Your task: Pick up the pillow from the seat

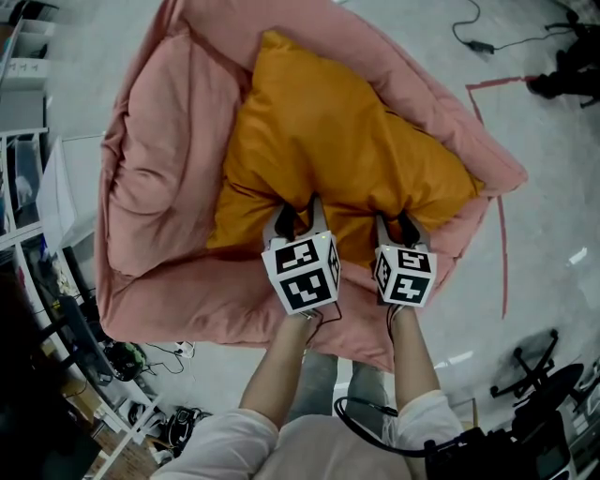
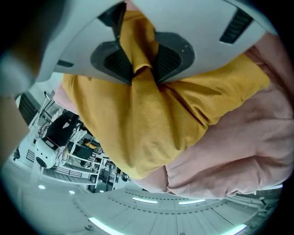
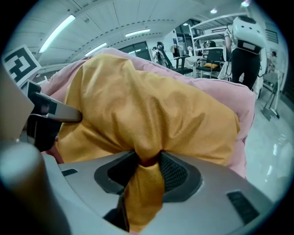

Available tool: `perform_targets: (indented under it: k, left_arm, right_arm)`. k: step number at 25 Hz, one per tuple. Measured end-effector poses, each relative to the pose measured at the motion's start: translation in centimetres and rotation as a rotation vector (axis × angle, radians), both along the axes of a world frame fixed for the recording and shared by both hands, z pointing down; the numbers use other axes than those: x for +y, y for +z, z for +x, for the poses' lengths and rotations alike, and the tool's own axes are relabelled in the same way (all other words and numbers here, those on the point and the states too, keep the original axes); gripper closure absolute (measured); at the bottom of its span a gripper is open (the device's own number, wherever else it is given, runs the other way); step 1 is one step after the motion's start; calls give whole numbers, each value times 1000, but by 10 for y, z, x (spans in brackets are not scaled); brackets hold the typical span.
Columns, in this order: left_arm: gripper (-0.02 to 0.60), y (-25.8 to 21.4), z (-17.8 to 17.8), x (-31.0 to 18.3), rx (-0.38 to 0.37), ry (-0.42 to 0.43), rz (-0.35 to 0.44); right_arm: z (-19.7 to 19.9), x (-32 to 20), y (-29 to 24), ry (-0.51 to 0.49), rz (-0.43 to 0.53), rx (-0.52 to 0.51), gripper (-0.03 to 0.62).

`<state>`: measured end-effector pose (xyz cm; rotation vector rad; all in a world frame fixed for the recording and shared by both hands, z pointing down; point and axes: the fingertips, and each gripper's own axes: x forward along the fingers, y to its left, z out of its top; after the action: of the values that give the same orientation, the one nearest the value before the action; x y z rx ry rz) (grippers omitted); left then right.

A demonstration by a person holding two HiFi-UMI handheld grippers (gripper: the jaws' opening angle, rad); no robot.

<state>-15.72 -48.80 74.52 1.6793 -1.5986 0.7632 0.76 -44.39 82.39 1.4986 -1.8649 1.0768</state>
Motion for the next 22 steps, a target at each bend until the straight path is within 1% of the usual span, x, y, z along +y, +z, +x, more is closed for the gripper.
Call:
perform_targets:
  k: [5,9,11,14,18,22]
  left_arm:
    - [483,-3,6,5,19,18,-4]
    - [526,-7,14,11,78,20,-16]
    - [542,-12,15,16,87,29,-13]
    - [554,-18,16,23,74,49,12]
    - [563,-33,23,32,128,45,39]
    - [566,-56,31,37,143,72,77]
  right_arm:
    - [0,3,-5,17,-6,-23,459]
    - [1,9,-13,27,6,-49,528]
    - [1,13,-19,25,11,-53,549]
    - [1,19,-25,12,13,-59,554]
    - [8,26,-40,11,34,-65,556]
    - [16,30,-63,24,85,-54,556]
